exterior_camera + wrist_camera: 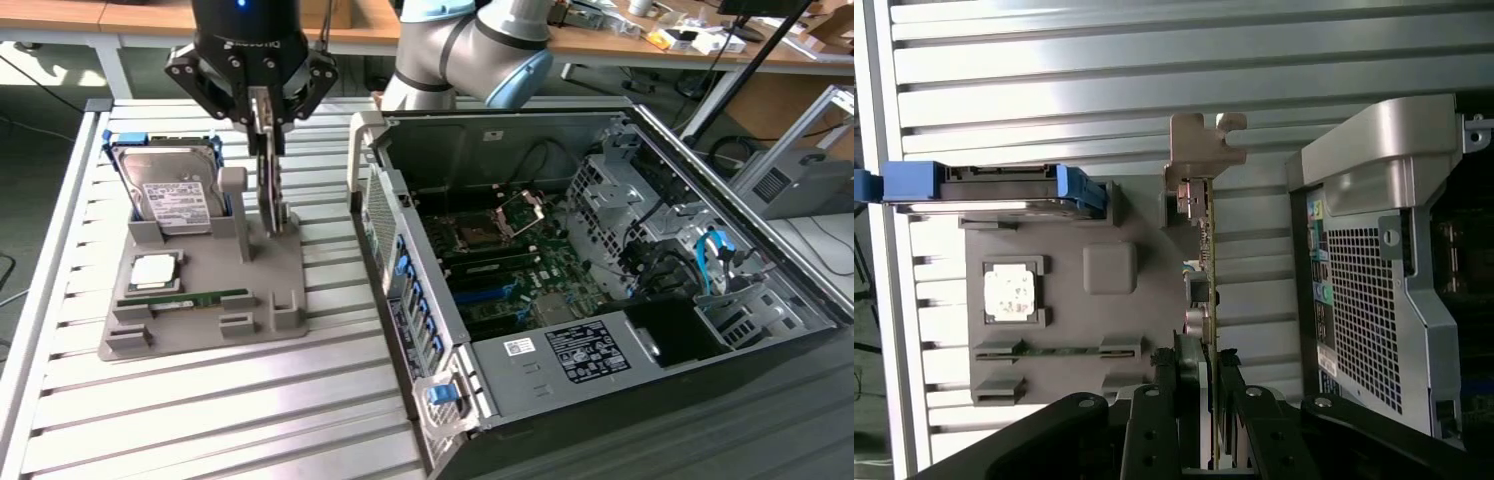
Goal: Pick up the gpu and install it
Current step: 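Pick up the gpu and move the gpu toward the slot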
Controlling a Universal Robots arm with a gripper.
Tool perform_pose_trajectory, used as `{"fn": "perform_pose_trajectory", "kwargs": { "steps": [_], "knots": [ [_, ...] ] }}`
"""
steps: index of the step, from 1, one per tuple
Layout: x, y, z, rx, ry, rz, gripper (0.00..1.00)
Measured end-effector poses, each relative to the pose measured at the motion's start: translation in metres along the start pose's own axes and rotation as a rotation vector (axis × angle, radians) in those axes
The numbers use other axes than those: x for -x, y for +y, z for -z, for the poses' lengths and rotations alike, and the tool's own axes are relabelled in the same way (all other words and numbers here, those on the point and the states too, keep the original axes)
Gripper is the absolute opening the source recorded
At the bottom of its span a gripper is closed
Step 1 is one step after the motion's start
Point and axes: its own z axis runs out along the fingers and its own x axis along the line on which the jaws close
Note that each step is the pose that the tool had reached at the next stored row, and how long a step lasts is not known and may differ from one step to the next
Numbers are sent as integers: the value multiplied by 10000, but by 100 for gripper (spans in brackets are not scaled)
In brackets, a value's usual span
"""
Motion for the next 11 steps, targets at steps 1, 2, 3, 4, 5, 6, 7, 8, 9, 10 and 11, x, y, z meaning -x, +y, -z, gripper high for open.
{"fn": "perform_pose_trajectory", "kwargs": {
  "steps": [1, 2, 3, 4, 5, 6, 7, 8, 9, 10, 11],
  "knots": [
    [0, 0, 6, 0, 0, 0, 27],
    [0, 1, 14, -1, 1, 0, 27],
    [1, 1, 24, 0, -1, 0, 27],
    [1, 2, 32, 0, 0, 0, 27],
    [1, 2, 39, 0, 0, 0, 27],
    [1, 2, 47, 0, 0, 0, 27],
    [1, 3, 54, 0, 0, 0, 27],
    [2, 3, 63, 0, -1, 0, 27],
    [2, 3, 71, 0, 0, 0, 27],
    [2, 4, 78, 1, -1, 0, 27],
    [2, 4, 86, 0, -1, 0, 27]
  ]
}}
